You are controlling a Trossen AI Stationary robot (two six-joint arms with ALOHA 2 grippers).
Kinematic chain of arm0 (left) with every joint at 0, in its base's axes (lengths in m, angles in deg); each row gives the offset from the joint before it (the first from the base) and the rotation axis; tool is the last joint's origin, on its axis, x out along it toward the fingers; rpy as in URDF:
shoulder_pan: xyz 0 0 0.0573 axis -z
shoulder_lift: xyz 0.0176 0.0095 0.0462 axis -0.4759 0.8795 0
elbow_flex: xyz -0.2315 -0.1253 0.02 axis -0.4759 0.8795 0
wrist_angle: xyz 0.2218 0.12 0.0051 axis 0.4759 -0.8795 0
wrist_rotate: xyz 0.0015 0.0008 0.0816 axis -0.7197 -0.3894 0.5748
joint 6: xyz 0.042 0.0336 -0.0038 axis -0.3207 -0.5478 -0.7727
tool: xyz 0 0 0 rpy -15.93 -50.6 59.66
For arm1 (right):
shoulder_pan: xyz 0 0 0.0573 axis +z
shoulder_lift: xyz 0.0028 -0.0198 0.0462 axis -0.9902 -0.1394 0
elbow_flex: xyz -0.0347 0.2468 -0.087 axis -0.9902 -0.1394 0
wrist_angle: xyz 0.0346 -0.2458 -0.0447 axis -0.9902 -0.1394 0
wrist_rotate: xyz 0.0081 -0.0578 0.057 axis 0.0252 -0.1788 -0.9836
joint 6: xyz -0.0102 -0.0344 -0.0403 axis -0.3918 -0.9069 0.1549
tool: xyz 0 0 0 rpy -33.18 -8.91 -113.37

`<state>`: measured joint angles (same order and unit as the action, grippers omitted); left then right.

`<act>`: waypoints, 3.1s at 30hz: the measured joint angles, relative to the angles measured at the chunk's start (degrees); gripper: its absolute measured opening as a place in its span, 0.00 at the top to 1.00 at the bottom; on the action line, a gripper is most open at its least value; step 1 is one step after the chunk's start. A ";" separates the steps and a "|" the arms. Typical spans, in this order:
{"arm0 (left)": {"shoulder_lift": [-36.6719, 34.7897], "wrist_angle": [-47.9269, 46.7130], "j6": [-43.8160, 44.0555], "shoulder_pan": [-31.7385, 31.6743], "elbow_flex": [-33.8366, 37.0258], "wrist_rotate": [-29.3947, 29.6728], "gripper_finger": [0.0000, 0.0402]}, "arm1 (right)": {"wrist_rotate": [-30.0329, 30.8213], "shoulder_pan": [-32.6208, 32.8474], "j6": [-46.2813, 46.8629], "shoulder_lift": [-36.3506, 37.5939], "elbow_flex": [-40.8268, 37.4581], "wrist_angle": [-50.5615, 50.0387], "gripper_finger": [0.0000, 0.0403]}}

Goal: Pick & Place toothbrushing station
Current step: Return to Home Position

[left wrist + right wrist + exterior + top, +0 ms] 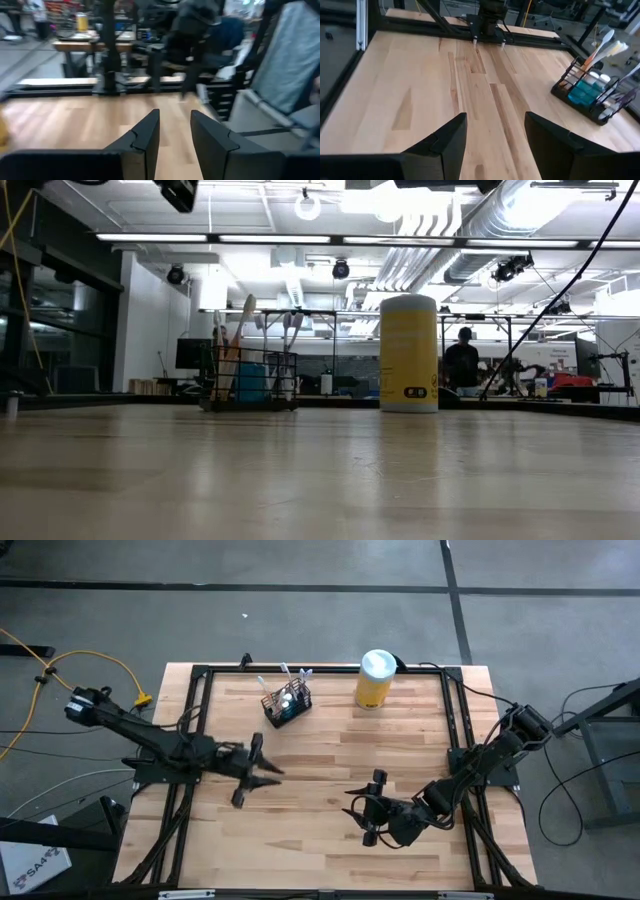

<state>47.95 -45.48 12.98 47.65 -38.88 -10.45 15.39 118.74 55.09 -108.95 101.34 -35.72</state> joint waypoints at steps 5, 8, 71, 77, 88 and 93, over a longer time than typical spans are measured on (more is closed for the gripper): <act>0.00 2.24 0.69 4.43 0.00 0.15 0.74 | 0.01 -0.49 -0.92 0.00 0.00 -1.00 0.52; -0.02 3.92 -2.64 4.89 0.00 0.35 0.74 | 2.01 -0.98 2.20 0.00 0.00 -1.82 0.52; -21.07 -9.67 -0.37 -7.37 18.67 -8.52 0.74 | -40.37 -30.51 1.12 66.46 -51.97 11.45 0.52; -21.07 -9.46 -0.33 -7.37 18.67 -8.52 0.74 | -37.31 -30.25 2.93 67.81 -55.62 12.73 0.52; -21.07 -9.58 -0.53 -7.37 18.67 -7.72 0.74 | -34.57 -30.29 2.77 70.56 -57.61 11.43 0.52; -21.07 -10.07 -0.50 -7.37 18.69 -7.56 0.74 | -34.45 -31.89 2.03 71.78 -57.64 7.83 0.52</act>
<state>26.88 -55.55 12.48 40.27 -20.19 -18.01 -19.06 86.85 57.12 -37.18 43.70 -27.89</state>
